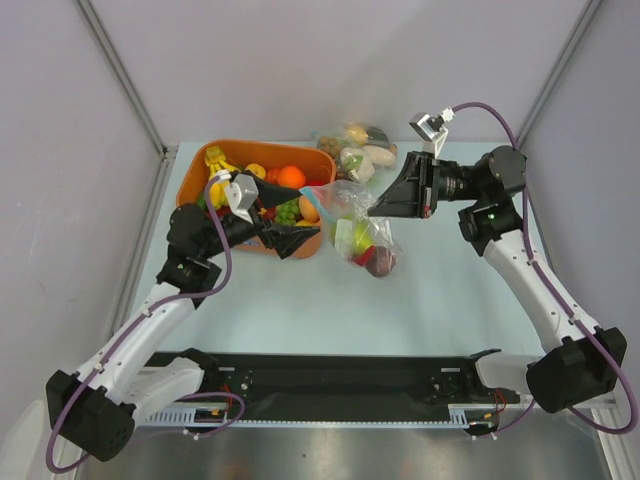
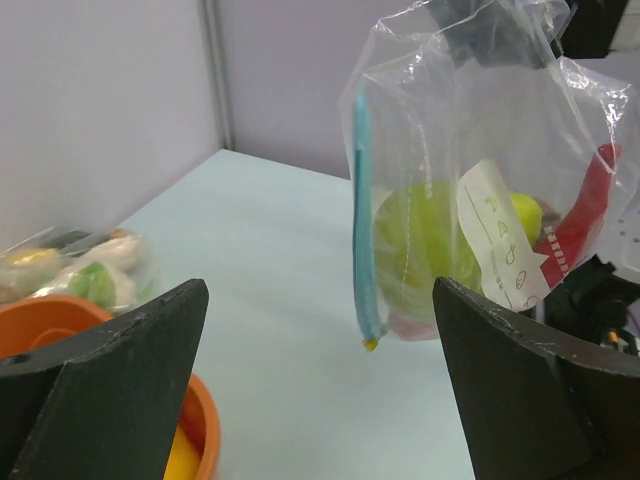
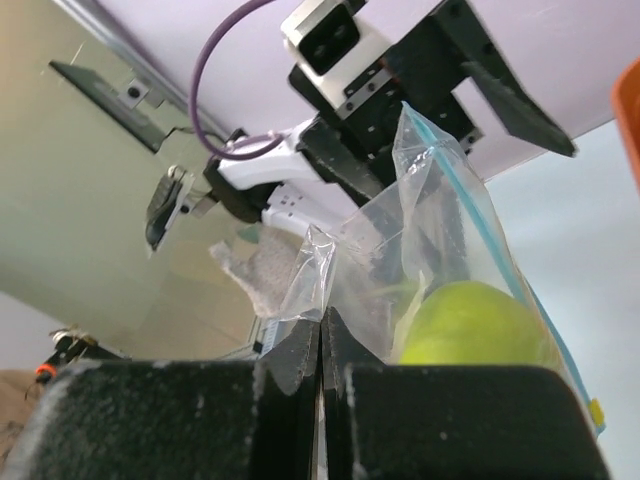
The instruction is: Open the zip-top bag and remove the fake food
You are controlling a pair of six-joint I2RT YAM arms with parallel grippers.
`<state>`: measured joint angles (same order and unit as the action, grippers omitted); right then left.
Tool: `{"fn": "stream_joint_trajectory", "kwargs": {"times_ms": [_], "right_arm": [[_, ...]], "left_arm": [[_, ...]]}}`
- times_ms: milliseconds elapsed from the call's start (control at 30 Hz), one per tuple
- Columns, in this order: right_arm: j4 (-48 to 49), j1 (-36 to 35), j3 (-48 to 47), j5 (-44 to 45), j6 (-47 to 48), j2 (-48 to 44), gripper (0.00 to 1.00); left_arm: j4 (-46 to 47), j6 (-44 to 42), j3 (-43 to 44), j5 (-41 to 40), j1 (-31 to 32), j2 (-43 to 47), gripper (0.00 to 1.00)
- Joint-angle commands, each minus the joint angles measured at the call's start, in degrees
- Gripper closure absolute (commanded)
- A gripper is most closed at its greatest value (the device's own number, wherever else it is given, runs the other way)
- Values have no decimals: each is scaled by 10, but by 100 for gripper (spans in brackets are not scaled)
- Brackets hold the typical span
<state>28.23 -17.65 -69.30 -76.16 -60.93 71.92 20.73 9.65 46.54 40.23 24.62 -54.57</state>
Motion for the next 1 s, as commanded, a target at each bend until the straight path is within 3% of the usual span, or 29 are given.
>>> {"fn": "stream_joint_trajectory", "kwargs": {"times_ms": [0, 167, 300, 467, 500, 600, 667, 700, 767, 800, 867, 900, 967], "right_arm": [[35, -16, -18, -28, -26, -20, 100], [33, -31, -24, -39, -21, -20, 100], [-20, -30, -27, -43, 19, -23, 100], [-78, -24, -26, -45, 77, -26, 100], [-91, -22, -25, -46, 84, -26, 100], [-135, -8, -23, -45, 123, -24, 100], [-177, 9, -22, -43, 161, -23, 100], [-236, 33, -24, -36, 208, -24, 99], [-311, 57, -27, -19, 271, -28, 89], [-397, 69, -30, 3, 307, -31, 77], [-494, 88, -55, 45, 437, -38, 62], [-585, 88, -66, 105, 485, -39, 53], [-640, 68, -94, 185, 565, -40, 44]], "left_arm": [[79, 29, 31, 70, 13, -17, 0], [147, 84, 37, 113, 24, -40, 4], [209, 131, 36, 140, 28, -54, 38], [193, 129, 34, 157, 30, -46, 63], [187, 129, 34, 164, 30, -44, 77], [160, 122, 32, 165, 31, -33, 100], [121, 94, 43, 161, 31, -25, 100], [53, 78, 51, 156, 31, -23, 100], [-82, 4, 92, 147, 31, -22, 100], [-124, -21, 105, 146, 31, -24, 100], [-195, -84, 137, 142, 31, -28, 100], [-250, -95, 144, 144, 31, -37, 100], [-308, -134, 165, 172, 32, -52, 100]]}}
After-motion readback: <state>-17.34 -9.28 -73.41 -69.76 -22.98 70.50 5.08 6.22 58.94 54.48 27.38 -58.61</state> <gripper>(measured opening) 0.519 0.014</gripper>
